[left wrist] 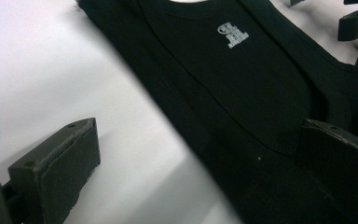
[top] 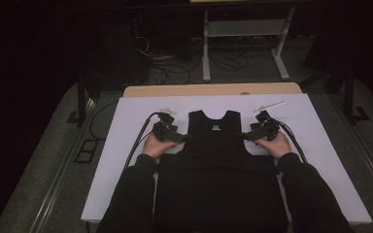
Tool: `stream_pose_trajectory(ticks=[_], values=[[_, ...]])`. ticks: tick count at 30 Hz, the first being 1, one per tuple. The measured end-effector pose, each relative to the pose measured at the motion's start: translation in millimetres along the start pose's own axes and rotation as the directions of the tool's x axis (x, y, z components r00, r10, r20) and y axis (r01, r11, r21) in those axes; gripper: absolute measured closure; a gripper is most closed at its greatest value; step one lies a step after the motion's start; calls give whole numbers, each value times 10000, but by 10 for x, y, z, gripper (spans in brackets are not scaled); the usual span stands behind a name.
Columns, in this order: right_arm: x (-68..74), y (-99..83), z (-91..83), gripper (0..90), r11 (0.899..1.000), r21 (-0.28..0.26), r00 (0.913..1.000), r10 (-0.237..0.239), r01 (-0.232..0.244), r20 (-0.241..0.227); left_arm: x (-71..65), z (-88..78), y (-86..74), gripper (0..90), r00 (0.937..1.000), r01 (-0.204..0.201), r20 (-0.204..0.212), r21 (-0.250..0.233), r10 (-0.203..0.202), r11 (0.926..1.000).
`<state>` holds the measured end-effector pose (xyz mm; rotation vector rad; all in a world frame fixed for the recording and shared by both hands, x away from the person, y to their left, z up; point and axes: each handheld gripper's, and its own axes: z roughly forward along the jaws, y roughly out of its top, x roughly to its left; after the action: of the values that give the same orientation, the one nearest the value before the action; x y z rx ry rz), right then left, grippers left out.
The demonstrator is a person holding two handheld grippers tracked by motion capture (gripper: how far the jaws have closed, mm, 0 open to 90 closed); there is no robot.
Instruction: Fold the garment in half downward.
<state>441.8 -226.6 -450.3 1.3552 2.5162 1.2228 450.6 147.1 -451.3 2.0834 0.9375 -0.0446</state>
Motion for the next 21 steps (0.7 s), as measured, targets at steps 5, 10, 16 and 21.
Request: stream_pose_trajectory(ticks=[5, 10, 16, 21], values=[[33, -4, 40, 57, 9999, 82, 9999, -129, 130, -18, -13, 5, 2, 20, 10000, -32, 65, -14, 32, 10000], [78, 14, 66, 100, 9990, 151, 9990, -431, 428, 150, -20, 8, 2, 59, 10000, -87, 18, -52, 87, 9999], [166, 44, 120, 154, 9962, 326, 9951, -820, 803, 557, -42, 29, 7, 145, 9993, -289, -228, -147, 285, 9995], [231, 59, 157, 262, 9939, 300, 9904, -1087, 1065, 857, -75, 49, 17, 238, 9973, -534, -518, -119, 527, 9985]])
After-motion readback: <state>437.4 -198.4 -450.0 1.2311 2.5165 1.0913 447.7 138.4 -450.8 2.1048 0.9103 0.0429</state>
